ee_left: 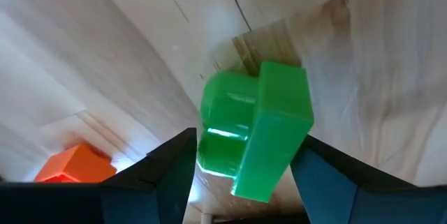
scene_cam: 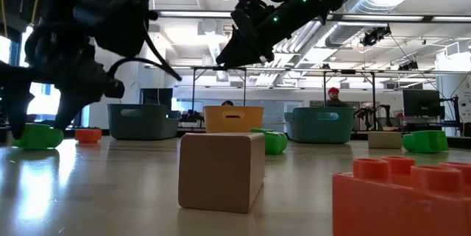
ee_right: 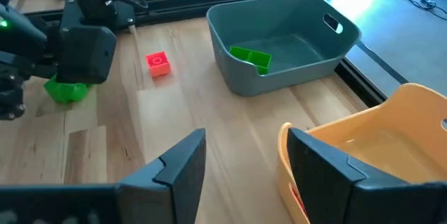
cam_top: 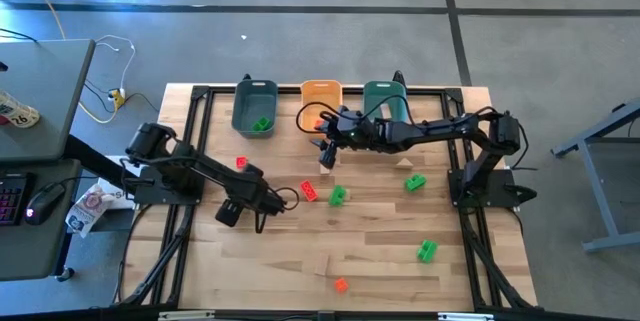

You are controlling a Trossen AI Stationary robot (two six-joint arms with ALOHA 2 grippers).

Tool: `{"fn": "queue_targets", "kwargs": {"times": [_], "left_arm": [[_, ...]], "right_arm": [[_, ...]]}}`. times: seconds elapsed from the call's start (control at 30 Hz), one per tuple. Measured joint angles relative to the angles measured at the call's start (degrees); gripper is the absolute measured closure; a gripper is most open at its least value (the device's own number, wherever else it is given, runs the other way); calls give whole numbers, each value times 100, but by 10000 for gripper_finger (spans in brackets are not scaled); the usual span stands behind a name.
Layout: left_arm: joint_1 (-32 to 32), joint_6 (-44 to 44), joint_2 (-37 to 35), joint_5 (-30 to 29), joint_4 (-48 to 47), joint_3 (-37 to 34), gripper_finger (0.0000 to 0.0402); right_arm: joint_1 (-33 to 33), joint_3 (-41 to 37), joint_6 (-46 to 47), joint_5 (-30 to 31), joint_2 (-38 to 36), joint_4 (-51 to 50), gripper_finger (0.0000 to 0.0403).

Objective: Sort & place blocks by color
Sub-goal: Put the green game piece into the dark blue bin

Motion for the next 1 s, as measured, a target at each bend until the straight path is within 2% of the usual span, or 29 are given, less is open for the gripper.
{"fn": "queue_targets", "kwargs": {"times": [0.23, 0.5, 0.73, 1.0], "left_arm": [[0, -10, 196, 2, 177, 2, 202], [20, -50, 194, 125, 240, 9, 264], [20, -36, 166, 142, 293, 9, 265], [32, -36, -25, 142, 626, 13, 271]], "right_arm": [[2, 0, -2, -1, 0, 2, 215], [18, 0, -2, -1, 0, 2, 215], [132, 0, -4, 55, -342, -354, 215], [279, 0, -5, 229, -968, -1397, 215]]}}
